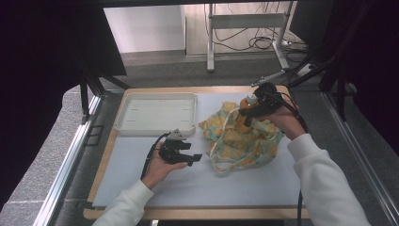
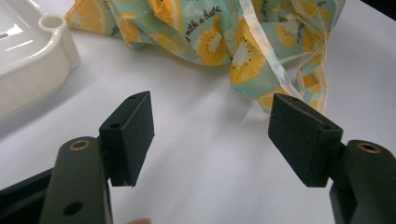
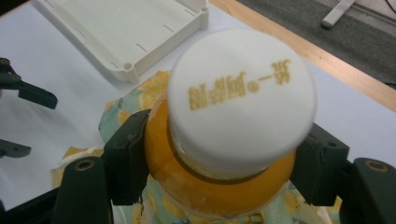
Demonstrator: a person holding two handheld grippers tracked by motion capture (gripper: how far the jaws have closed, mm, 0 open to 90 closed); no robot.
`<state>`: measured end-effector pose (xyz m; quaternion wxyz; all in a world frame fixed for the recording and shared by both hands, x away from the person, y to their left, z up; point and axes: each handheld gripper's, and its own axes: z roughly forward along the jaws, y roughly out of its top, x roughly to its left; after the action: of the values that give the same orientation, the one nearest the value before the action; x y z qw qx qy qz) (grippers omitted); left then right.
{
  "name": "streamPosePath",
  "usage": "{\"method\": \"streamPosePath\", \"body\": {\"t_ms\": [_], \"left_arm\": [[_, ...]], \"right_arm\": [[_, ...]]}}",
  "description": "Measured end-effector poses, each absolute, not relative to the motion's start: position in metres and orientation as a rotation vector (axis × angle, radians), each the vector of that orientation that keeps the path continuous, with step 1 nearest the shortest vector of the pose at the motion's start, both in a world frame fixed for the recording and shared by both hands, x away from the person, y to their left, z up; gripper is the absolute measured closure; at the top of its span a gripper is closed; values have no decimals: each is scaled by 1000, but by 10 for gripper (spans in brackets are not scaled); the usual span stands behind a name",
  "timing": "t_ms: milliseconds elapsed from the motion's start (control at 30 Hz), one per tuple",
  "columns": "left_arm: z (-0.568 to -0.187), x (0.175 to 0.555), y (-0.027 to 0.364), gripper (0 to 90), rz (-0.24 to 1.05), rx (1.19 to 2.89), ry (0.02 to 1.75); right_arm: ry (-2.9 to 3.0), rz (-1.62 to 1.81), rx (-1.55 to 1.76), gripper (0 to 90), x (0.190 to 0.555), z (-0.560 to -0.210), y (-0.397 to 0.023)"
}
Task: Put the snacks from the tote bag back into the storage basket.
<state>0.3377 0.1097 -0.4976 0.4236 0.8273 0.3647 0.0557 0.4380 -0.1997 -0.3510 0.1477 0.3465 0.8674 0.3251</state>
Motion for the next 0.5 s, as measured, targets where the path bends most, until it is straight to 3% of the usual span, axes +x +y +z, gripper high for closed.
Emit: {"method": "streamPosePath", "body": {"t_ms": [500], "left_arm": [[-499, 337, 109, 307, 145, 2082, 910]], "right_arm": [[2465, 1030, 960, 305, 433, -329, -196]]}}
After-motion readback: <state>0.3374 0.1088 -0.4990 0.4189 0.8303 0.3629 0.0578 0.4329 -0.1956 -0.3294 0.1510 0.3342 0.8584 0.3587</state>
